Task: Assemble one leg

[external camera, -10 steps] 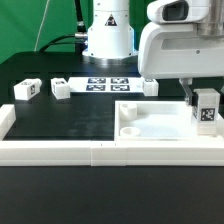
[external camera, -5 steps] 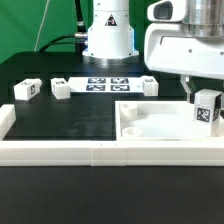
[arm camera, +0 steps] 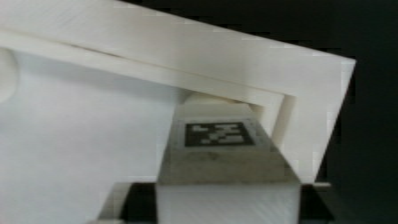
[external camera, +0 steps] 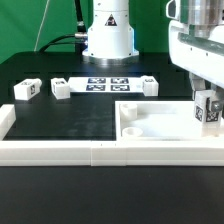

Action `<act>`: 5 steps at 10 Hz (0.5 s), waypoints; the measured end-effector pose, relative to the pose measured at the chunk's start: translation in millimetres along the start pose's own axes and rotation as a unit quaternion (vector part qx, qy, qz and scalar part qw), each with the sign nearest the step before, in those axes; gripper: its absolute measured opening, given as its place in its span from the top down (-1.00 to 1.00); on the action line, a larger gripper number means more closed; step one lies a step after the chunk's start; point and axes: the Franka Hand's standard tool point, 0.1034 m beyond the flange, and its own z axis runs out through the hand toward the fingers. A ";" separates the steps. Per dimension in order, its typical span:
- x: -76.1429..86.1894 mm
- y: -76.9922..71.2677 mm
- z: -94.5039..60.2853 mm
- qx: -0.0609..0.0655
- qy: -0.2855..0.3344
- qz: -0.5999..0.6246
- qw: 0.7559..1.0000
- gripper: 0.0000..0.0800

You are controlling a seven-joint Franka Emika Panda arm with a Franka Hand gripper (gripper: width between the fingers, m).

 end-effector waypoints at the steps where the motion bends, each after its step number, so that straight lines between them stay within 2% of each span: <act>1: 0.6 0.1 -0.1 0.000 -0.006 0.046 0.999 0.27; 2: -0.1 0.1 0.0 -0.001 -0.007 0.081 0.997 0.27; 3: -1.5 0.1 0.0 -0.001 -0.010 0.119 0.993 0.08; 4: -1.7 0.1 0.0 0.000 -0.010 0.096 0.995 0.08; 5: -2.5 0.1 0.0 0.000 -0.010 0.076 0.997 -0.25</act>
Offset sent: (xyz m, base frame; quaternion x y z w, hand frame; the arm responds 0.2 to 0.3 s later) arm 0.0000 0.0000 0.0000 0.0000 0.0000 0.0000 1.0000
